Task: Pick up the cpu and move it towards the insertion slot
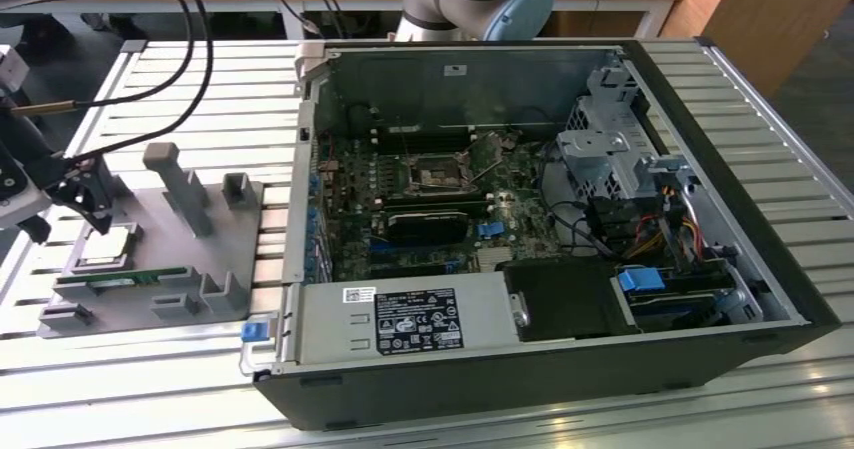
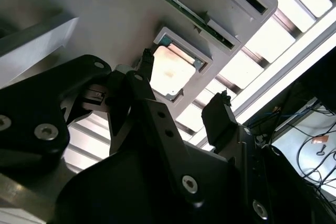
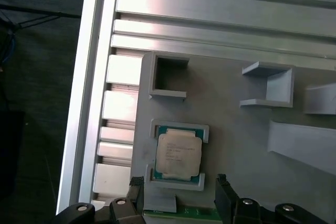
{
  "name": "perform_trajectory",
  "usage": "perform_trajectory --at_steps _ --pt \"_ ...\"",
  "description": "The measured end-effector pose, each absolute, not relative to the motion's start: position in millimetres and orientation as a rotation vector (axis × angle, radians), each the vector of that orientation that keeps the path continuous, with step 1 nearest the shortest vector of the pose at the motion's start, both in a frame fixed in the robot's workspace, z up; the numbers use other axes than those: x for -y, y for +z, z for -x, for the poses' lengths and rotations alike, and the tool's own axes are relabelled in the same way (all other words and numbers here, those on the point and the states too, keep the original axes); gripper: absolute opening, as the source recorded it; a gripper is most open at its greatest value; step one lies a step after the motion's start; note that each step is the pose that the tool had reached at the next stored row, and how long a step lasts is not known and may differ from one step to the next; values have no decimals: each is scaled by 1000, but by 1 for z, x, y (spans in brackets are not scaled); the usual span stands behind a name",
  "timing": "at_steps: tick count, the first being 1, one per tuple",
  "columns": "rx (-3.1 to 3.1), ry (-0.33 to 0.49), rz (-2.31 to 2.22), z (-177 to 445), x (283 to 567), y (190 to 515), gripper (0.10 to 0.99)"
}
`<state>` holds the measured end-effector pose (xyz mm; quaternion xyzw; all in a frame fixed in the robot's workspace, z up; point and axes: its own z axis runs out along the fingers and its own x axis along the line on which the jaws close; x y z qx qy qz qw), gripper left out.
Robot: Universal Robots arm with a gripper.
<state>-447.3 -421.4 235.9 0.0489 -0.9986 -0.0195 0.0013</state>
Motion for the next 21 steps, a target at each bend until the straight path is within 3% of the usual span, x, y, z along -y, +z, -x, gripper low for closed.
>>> perform_trajectory --at_steps 21 --pt "3137 -60 -102 447 412 204 647"
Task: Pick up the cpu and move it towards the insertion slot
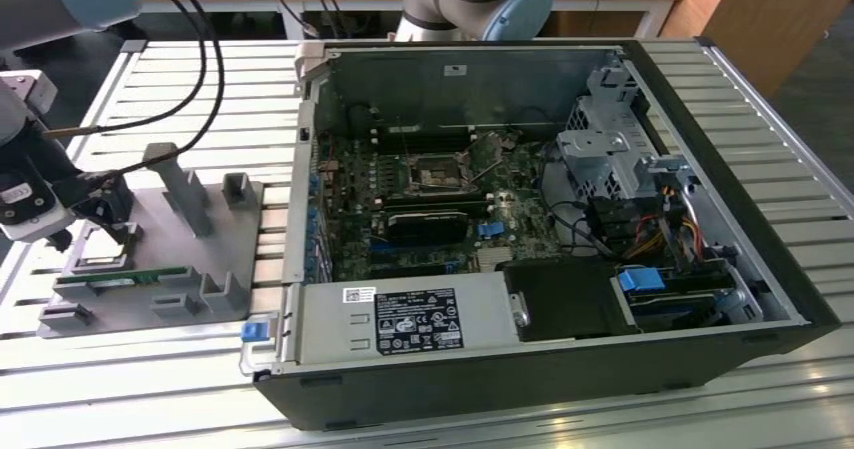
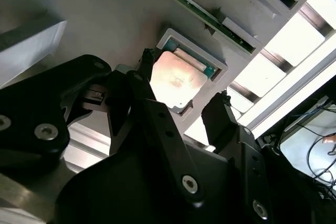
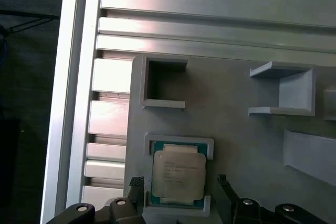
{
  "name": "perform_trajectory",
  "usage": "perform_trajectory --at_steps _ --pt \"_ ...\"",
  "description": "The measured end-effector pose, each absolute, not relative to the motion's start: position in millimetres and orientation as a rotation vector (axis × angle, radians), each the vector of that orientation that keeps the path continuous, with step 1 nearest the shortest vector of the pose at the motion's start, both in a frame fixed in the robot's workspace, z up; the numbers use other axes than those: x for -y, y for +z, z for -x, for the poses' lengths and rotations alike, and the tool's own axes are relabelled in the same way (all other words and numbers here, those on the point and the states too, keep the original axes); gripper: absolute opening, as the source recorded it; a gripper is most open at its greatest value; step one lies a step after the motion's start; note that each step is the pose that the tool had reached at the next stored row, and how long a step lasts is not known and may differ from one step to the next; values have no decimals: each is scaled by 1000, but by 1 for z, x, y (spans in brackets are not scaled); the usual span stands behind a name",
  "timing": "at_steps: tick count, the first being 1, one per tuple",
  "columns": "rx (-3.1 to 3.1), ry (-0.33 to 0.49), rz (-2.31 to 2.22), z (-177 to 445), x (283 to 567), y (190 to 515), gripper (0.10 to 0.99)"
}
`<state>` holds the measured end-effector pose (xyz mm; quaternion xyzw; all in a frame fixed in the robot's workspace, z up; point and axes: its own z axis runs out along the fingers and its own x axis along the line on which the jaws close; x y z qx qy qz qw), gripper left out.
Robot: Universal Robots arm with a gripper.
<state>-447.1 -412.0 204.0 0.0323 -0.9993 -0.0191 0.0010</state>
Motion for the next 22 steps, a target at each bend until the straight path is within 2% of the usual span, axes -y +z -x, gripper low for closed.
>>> perform_trajectory --at_steps 8,9,22 --pt "3140 -60 -45 447 410 198 659" --pt "3140 -60 -42 447 410 197 722" --pt "3140 -60 -21 447 407 186 722"
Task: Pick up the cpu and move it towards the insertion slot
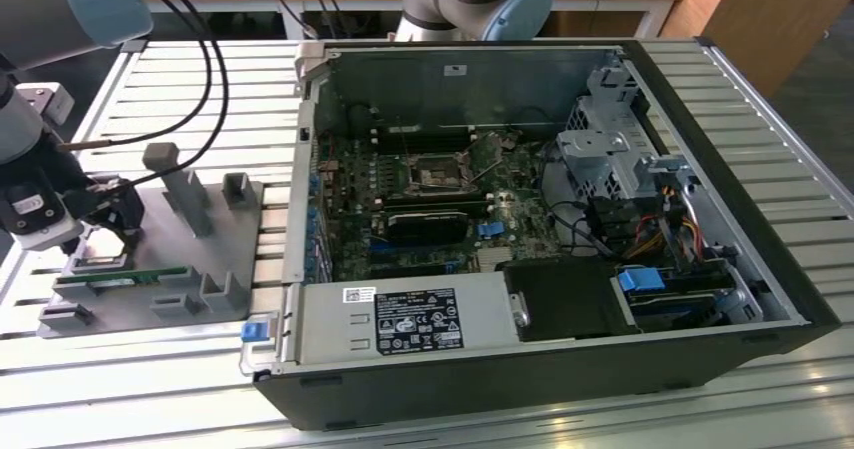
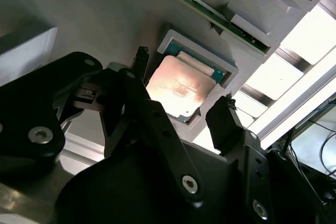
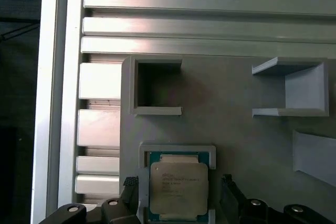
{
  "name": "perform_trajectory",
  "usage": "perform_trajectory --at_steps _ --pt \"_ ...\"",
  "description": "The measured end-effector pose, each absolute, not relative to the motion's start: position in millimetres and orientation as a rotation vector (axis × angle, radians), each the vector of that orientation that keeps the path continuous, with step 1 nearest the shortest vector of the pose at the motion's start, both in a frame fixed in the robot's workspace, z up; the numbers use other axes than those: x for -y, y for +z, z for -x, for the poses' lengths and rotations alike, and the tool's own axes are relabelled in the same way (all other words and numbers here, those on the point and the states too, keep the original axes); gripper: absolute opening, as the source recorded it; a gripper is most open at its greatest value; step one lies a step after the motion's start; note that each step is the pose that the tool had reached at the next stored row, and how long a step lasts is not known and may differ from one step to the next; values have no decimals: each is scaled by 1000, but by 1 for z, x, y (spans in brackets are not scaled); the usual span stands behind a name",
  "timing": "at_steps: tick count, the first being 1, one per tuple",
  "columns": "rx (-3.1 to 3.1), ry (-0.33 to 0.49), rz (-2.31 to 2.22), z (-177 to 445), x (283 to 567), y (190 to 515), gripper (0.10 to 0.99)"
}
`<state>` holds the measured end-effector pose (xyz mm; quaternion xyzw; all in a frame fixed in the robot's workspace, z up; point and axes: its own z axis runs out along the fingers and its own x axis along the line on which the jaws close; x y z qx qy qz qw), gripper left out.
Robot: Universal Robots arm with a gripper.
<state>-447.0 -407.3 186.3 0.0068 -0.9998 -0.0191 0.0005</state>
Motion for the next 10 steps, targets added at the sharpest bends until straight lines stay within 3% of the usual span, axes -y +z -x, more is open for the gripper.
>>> perform_trajectory --at_steps 4,5,10 --pt "3140 -60 -21 447 407 184 706" --pt "3140 -60 -21 447 407 184 639" --pt "3140 -61 -21 447 407 183 639"
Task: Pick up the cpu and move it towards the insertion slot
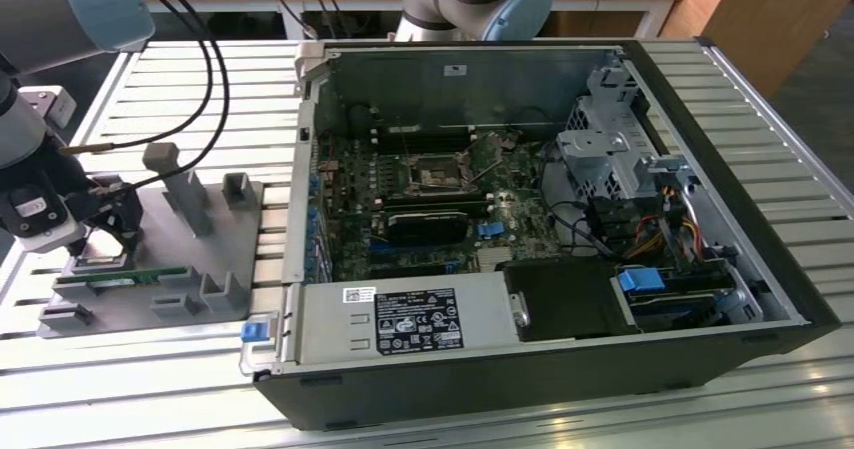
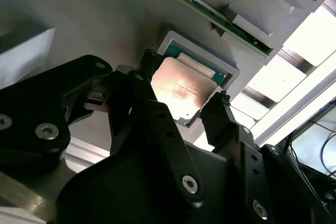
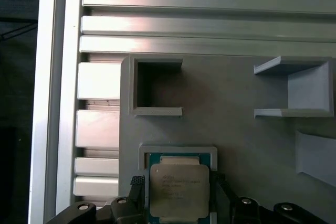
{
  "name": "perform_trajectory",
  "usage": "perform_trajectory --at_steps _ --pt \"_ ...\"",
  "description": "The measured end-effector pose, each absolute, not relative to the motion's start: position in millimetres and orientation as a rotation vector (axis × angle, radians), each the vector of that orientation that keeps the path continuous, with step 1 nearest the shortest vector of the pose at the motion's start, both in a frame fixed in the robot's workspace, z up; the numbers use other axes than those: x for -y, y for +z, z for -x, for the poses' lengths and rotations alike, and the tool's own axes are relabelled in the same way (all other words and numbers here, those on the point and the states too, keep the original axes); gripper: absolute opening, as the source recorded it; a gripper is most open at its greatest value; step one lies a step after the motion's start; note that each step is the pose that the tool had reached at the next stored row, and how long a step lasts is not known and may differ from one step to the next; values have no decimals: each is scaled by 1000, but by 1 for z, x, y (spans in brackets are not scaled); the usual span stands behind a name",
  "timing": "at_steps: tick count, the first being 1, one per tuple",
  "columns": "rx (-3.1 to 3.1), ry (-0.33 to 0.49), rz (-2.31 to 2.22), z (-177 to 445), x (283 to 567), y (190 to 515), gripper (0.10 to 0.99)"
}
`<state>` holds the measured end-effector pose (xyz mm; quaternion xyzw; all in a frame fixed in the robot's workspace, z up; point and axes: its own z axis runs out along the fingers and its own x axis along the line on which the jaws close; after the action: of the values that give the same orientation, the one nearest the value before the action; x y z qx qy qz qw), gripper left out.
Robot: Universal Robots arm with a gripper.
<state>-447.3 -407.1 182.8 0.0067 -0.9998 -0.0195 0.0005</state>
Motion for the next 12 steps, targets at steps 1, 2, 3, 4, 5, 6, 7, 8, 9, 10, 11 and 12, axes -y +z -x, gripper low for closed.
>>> perform_trajectory --at_steps 1,2,3,4,5,6,7,8,9,10,11,12 --pt "3140 -61 -21 447 407 183 639" --pt "3140 -62 -21 447 407 183 624" --pt "3140 -62 -21 447 407 183 624" --pt "3140 -62 -21 447 407 183 553" --pt "3140 -62 -21 447 407 183 553" --pt "3140 -62 -21 447 407 183 545" --pt "3140 -63 -21 447 407 183 545" --pt "3140 -63 -21 447 407 183 545" --pt "3140 -63 -21 447 407 183 545" --pt "3140 -63 -21 447 407 184 545" --pt "3140 -63 -21 447 407 185 545" --pt "3140 -63 -21 447 407 186 545"
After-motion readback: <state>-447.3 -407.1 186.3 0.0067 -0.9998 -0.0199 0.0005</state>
